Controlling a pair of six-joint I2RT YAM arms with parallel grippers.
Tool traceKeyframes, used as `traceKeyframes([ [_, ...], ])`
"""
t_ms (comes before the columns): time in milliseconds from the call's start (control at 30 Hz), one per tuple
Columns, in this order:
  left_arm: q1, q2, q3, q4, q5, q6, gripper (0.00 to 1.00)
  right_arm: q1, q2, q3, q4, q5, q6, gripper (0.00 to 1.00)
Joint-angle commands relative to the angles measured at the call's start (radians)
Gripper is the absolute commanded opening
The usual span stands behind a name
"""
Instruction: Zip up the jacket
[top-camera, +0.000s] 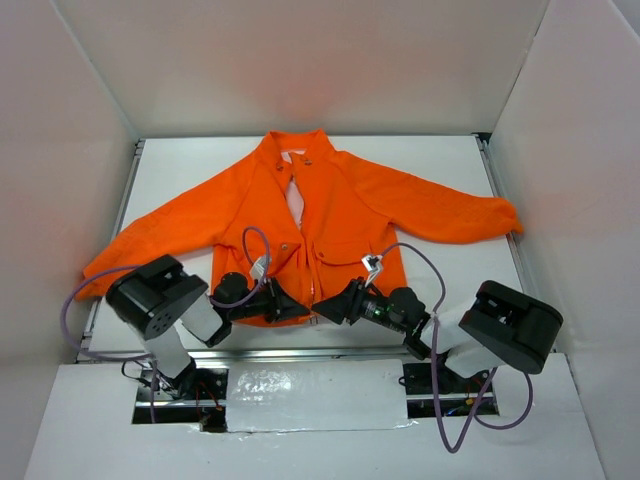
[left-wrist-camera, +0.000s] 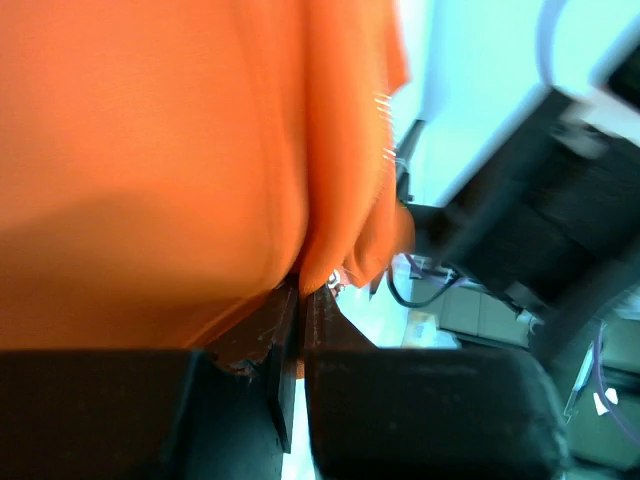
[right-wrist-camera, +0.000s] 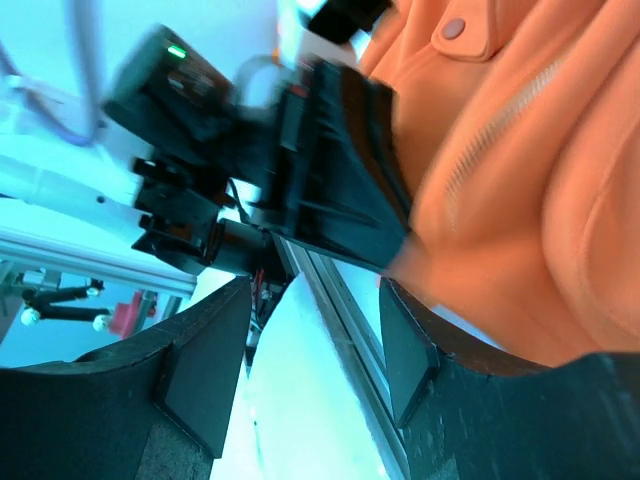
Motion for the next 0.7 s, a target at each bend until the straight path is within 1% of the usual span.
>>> traceKeyframes([
  [0,-0.029,0.105,-0.007,0.474,0.024,-0.124,0.0,0.002,-0.03,-0.018,0.114,0.037,0.011,0.61],
  [67,-0.035,0.185,-0.005,0.565,0.026,-0.152,0.0,0.003,-0.025,-0.03,0.12,0.04,0.016,0.61],
  [133,-0.044,0.191,0.006,0.563,0.004,-0.147,0.0,0.002,-0.017,-0.041,0.129,0.044,0.017,0.61],
  [200,-0.055,0.165,-0.005,0.553,-0.011,-0.12,0.0,0.003,-0.005,-0.049,0.135,0.054,0.022,0.6],
  [300,-0.056,0.09,-0.004,0.446,-0.037,-0.077,0.0,0.005,-0.003,-0.059,0.121,0.066,0.028,0.6],
  [333,-0.058,0.07,-0.004,0.381,-0.042,-0.066,0.0,0.008,-0.007,-0.061,0.103,0.075,0.034,0.6],
  [400,-0.059,0.013,-0.004,0.321,-0.065,-0.037,0.0,0.023,-0.023,-0.064,0.077,0.087,0.043,0.6],
  [467,-0.059,-0.03,-0.004,0.262,-0.083,-0.026,0.0,0.049,-0.049,-0.062,0.04,0.138,0.061,0.6],
  [500,-0.059,-0.04,-0.005,0.256,-0.089,-0.028,0.0,0.06,-0.062,-0.091,0.026,0.156,0.071,0.6],
  [533,-0.059,-0.057,-0.005,0.253,-0.094,-0.031,0.0,0.069,-0.072,-0.096,-0.019,0.181,0.094,0.6],
  [567,-0.059,-0.063,-0.002,0.247,-0.097,-0.032,0.0,0.08,-0.097,-0.099,-0.038,0.225,0.103,0.6],
  [667,-0.062,-0.073,0.016,0.221,-0.099,-0.034,0.0,0.121,-0.14,-0.105,-0.092,0.279,0.121,0.6],
])
